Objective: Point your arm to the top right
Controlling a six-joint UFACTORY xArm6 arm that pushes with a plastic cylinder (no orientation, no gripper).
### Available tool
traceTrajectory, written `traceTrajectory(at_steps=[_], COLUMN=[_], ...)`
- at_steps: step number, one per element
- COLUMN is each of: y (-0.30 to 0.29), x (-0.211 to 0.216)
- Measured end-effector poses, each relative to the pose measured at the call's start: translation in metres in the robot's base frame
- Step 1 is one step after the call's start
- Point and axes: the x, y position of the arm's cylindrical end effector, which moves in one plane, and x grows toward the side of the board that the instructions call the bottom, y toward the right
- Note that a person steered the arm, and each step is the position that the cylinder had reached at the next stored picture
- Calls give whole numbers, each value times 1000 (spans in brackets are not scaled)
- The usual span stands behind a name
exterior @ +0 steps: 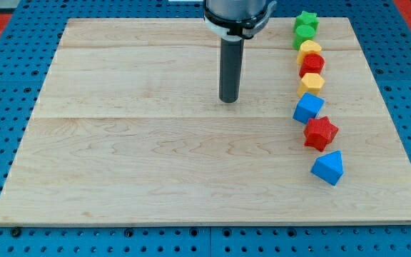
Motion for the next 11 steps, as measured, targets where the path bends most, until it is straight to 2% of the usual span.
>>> traceTrajectory(at_steps=[1,2,3,4,5,6,7,8,10,11], y=[0,-12,-14,-14,5,116,201,229,236,236], x=[84,134,162,208,209,209,194,106,-81,-148])
